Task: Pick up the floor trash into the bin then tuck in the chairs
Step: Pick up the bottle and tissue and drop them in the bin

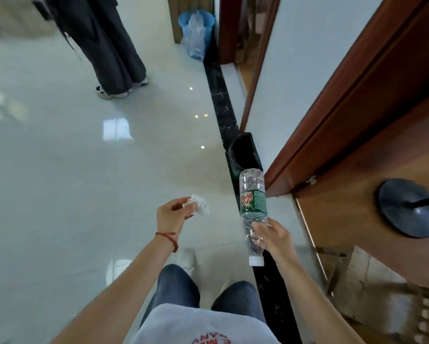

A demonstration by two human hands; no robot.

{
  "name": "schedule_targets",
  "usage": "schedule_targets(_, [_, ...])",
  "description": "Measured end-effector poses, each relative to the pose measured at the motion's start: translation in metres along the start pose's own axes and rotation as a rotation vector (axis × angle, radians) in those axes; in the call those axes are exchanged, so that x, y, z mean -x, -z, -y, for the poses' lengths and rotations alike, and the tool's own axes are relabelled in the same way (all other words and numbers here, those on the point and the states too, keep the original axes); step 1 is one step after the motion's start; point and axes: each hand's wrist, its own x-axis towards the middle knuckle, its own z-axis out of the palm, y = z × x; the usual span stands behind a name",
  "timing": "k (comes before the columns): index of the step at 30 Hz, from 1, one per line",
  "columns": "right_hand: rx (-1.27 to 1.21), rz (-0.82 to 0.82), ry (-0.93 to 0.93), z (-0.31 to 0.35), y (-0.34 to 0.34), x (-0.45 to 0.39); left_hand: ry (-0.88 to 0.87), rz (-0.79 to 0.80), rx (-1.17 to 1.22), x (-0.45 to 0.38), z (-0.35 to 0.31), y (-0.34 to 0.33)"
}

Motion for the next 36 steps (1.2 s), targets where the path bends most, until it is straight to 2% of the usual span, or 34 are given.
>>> schedule_targets(2, [0.038,0.037,-0.013,0.003,-0.017,-0.015,0.022,-0.035,0.029,-0.016,-0.003,0.013])
schedule_targets(6, [0.053,0.004,-0.043,0.013,-0.055,-0.052,0.045,-0.040,0.051,-0.060,-0.017,0.035])
schedule_targets(13, [-0.044,-0.061,-0.055,0.046,-0.132,-0.107,0.029,0.029,0.007,-0.152,-0.063,0.071])
schedule_targets(18, [-0.124,-0.089,-0.055,0.062,-0.163,-0.133,0.027,0.093,-0.050,-0.197,-0.085,0.076])
schedule_targets(27, [-0.145,-0.230,-0.091,0.083,-0.166,-0.201,0.017,0.167,-0.116,-0.262,-0.126,0.026])
schedule_targets(36, [-0.261,-0.289,-0.083,0.127,-0.146,-0.267,-0.037,0.298,-0.176,-0.315,-0.187,-0.053])
